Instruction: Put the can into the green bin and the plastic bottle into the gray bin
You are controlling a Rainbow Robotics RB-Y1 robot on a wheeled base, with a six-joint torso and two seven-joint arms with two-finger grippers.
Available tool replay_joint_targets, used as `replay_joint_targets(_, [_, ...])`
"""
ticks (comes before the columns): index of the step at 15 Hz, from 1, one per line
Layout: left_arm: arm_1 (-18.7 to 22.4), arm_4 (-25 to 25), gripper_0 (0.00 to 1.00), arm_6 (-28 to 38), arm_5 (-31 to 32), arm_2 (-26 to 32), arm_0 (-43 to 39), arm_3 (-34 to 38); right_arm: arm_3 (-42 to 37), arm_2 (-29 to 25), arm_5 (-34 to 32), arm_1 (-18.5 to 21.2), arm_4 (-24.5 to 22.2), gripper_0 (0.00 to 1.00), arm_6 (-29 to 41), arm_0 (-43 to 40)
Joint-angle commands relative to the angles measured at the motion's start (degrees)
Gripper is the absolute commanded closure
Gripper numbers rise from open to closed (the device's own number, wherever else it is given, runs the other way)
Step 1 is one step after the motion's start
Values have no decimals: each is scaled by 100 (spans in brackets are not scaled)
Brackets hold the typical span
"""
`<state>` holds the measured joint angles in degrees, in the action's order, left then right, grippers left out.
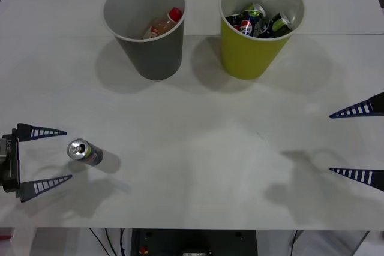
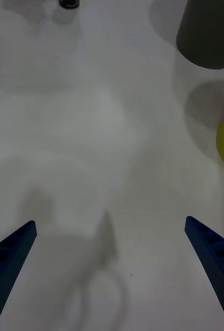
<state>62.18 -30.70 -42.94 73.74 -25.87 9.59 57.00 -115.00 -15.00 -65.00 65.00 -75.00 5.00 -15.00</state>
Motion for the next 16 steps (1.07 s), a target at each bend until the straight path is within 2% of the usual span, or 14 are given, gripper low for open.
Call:
replay_joint_targets(1, [-286,117,0,-101,26,-6,34,-286,0,0,0,0,0,0,0,0])
replay_joint_targets(16, [-1349,232,0,-549,-9,-6,324,-1349,0,0,0,0,0,0,0,0])
